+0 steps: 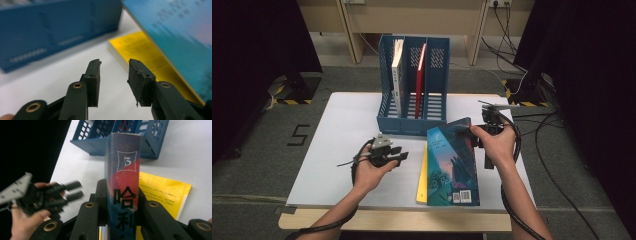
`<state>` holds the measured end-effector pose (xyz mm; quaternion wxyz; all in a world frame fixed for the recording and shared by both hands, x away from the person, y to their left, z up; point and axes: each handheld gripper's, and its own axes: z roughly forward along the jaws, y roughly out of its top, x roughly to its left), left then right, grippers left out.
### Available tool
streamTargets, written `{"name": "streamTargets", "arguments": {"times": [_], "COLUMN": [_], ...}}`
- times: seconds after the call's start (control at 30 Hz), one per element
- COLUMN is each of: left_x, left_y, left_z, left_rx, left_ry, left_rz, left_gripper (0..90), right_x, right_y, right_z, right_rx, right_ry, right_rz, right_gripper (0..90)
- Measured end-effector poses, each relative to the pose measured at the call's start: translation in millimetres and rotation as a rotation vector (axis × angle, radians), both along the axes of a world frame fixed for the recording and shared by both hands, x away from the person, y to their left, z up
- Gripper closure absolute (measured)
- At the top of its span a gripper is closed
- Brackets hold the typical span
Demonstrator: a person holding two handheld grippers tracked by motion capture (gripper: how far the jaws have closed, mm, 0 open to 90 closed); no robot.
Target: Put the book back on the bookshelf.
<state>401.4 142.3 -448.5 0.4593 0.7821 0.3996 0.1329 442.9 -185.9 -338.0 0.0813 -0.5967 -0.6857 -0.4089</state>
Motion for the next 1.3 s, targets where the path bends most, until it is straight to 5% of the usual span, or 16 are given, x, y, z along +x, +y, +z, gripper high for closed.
{"name": "streamTargets", "arguments": {"times": [0.33,0.57,0.93,1.3], "left_x": [8.5,16.8,14.8,9.7], "left_y": [-48.2,-63.7,-72.1,-81.3], "left_z": [-19.1,-30.2,-34.7,-32.8], "left_rx": [-0.032,-0.025,0.042,0.132], "left_ry": [0.052,0.080,0.057,0.006], "left_rz": [-0.081,-0.094,-0.095,-0.089], "left_gripper": [73.0,77.3,80.1,81.1], "right_x": [0.7,-1.1,-1.6,0.4], "right_y": [-7.3,-1.9,-1.2,-9.7], "right_z": [8.9,8.4,-8.8,-32.1], "right_rx": [0.030,-0.042,-0.097,-0.130], "right_ry": [-0.070,-0.120,-0.096,-0.012], "right_rz": [-0.067,-0.082,-0.069,-0.075], "right_gripper": [75.0,74.5,73.9,72.2]}}
